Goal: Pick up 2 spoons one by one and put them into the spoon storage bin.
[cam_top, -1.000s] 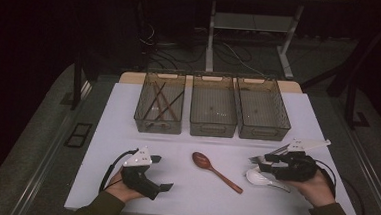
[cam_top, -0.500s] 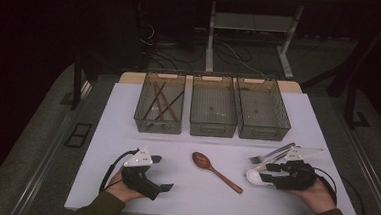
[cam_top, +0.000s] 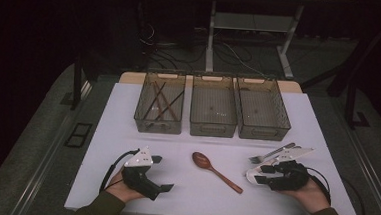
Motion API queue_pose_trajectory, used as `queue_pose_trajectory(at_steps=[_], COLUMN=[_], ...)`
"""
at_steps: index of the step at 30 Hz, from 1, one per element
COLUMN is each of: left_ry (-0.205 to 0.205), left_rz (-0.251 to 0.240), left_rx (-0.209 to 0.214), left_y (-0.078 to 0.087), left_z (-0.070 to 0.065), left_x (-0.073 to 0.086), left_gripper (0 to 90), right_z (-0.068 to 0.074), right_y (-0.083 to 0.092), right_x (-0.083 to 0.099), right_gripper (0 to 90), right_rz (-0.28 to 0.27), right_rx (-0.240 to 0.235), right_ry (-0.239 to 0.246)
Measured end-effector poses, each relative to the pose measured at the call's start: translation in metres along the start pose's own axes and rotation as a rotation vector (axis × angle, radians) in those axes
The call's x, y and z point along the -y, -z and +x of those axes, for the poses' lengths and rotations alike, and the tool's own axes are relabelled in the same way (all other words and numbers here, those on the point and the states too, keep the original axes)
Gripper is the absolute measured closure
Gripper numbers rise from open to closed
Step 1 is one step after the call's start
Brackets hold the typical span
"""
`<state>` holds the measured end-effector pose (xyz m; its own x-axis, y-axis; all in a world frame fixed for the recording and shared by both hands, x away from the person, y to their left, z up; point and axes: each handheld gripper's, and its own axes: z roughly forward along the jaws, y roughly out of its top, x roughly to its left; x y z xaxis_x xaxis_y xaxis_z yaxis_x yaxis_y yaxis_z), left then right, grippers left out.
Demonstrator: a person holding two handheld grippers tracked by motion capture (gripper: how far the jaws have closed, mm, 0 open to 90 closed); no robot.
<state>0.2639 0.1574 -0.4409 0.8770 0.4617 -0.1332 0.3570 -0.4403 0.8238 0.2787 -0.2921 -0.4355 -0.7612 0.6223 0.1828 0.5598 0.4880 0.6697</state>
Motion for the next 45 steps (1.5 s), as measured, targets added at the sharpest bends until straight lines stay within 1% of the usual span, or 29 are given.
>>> queue_pose_trajectory(at_steps=[5,12,16,19,21,23,24,28,32,36,43,45], left_ry=[0.0,0.001,0.002,0.001,0.0,-0.001,0.0,0.001,-0.001,-0.003,0.0,-0.005], left_rz=[0.0,0.0,-0.001,0.0,0.0,0.0,0.0,0.0,0.001,0.001,-0.002,-0.004], left_rx=[-0.002,-0.002,-0.001,-0.001,0.0,0.0,0.0,0.001,-0.001,0.0,-0.001,-0.001], left_y=[0.0,0.0,0.0,0.0,0.0,0.0,0.0,0.0,0.0,0.0,0.0,0.001], left_z=[0.0,0.0,0.0,0.0,0.0,0.0,0.0,0.0,0.0,0.0,0.0,0.0], left_x=[0.0,0.0,0.0,0.0,0.0,0.0,0.0,0.0,0.0,0.0,0.0,0.0], left_gripper=[0.0,0.0,0.0,0.0,0.0,0.0,0.0,0.0,0.0,0.0,0.0,0.0], right_z=[0.002,0.003,0.007,0.008,0.008,0.01,0.01,0.011,0.01,0.01,0.011,0.011], right_y=[-0.004,-0.008,-0.011,-0.011,-0.011,-0.011,-0.011,-0.01,-0.008,-0.005,-0.003,-0.002], right_x=[0.0,0.001,0.001,0.001,0.001,0.001,0.001,0.001,0.001,0.0,0.0,-0.001], right_gripper=[50.4,52.0,53.9,57.7,60.4,64.3,65.6,69.2,74.1,79.6,81.8,82.1], right_rz=[0.027,0.05,0.073,0.08,0.084,0.09,0.09,0.099,0.1,0.096,0.104,0.108], right_rx=[0.0,0.001,0.007,0.003,0.003,-0.009,-0.014,-0.012,-0.015,-0.018,-0.023,-0.025], right_ry=[0.001,0.011,0.04,0.05,0.069,0.072,0.082,0.104,0.107,0.123,0.126,0.127])
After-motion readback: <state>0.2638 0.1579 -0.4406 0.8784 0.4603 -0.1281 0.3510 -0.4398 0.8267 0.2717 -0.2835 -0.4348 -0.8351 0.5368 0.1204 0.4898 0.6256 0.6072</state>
